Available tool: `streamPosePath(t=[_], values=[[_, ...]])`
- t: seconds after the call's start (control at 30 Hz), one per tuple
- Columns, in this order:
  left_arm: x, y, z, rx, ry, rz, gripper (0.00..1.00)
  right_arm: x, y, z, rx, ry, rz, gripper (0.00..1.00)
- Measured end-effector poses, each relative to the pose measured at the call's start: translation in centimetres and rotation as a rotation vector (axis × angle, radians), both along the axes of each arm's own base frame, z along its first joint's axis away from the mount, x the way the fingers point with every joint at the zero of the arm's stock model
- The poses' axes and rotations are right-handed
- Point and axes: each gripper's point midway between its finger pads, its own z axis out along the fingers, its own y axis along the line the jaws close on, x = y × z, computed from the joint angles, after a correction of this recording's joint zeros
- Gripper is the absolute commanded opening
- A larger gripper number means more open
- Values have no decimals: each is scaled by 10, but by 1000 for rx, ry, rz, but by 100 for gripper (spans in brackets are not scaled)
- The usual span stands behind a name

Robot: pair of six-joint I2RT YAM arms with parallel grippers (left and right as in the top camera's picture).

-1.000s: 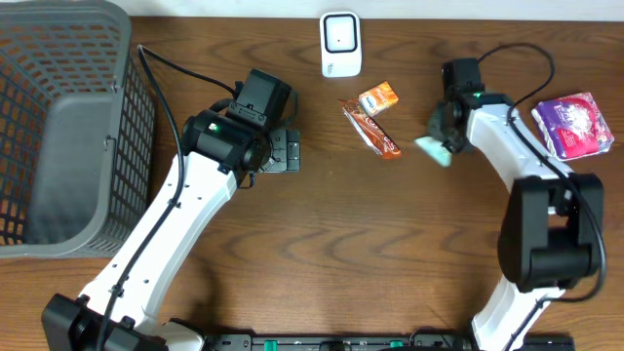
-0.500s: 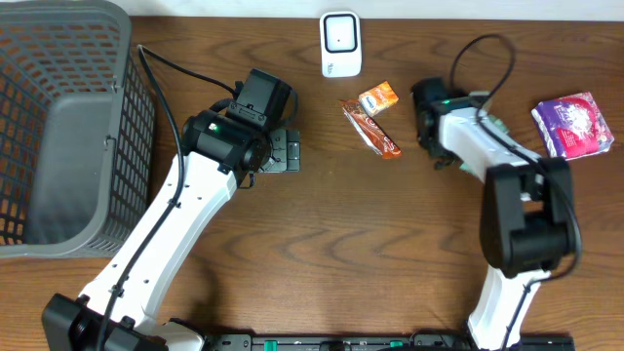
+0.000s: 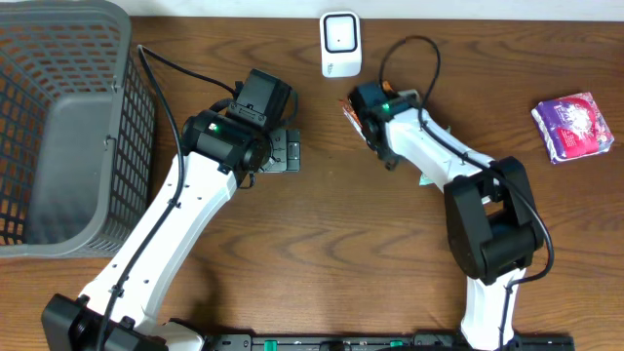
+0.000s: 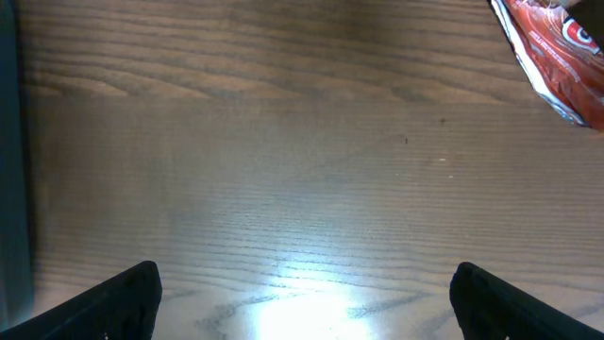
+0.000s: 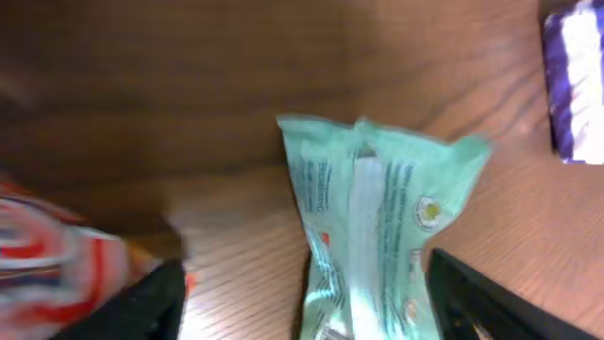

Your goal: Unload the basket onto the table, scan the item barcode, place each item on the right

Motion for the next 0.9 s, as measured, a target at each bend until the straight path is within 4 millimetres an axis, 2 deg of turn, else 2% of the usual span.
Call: streamPosePath(t=[0.1,0.2,0.33,0.63,0.77,0.9], values=[[0,0,0,0,0,0,98,15,5,27,35,-31,-9,82],[0,0,0,0,1,0,98,18,1,44,62,-18,-27,80],[0,0,0,0,0,0,98,16,-4,52,133,37,-40,70],[0,0,0,0,0,0,98,-4,26,29,286,221,131,66],[0,0,0,0,1,0,98,-9,25,9,267,234,147,66],[0,0,0,0,1,0,98,-19,11,-13,226,256,127,68]])
